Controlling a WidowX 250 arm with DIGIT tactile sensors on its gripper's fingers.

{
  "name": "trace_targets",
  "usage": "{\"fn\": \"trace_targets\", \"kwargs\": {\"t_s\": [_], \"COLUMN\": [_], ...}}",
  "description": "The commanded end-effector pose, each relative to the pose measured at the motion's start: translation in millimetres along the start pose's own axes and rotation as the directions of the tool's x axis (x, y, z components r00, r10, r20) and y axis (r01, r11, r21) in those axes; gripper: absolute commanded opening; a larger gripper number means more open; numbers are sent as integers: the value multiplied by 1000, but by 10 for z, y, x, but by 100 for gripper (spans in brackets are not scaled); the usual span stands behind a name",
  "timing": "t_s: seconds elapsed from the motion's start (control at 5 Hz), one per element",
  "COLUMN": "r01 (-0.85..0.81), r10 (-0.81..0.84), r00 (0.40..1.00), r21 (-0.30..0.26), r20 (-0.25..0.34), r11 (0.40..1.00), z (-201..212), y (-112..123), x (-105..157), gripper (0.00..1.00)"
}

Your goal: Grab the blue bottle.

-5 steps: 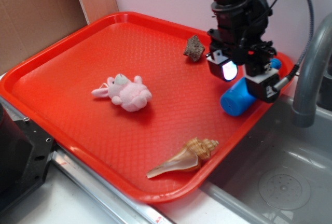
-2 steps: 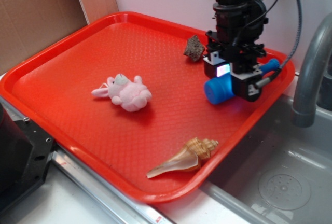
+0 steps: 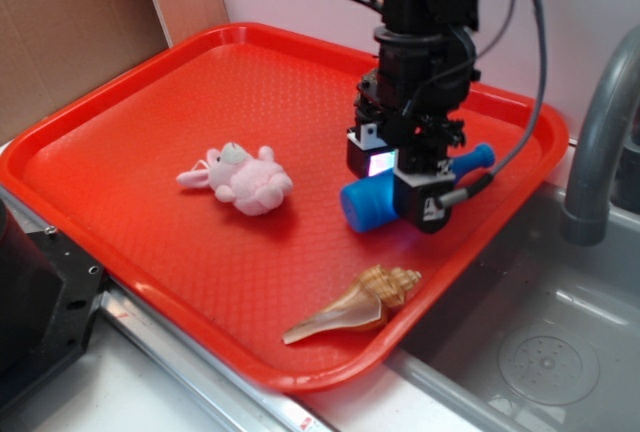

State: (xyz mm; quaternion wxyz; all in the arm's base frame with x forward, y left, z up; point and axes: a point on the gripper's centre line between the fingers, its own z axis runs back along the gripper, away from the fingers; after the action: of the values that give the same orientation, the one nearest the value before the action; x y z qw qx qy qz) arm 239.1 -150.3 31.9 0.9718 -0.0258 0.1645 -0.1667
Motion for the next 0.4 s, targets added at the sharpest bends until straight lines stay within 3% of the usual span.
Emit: {"fn": "trace_targets", "kwargs": {"t_s": [0.0, 0.2], "r01": [-103, -141], "r10": [95, 118], "r00": [993, 983], "r21": [131, 160], "r20": [69, 144], "r11": [986, 977], "z": [741, 1092], "y": [159, 212], "x": [-109, -361], "gripper": [0, 0]}}
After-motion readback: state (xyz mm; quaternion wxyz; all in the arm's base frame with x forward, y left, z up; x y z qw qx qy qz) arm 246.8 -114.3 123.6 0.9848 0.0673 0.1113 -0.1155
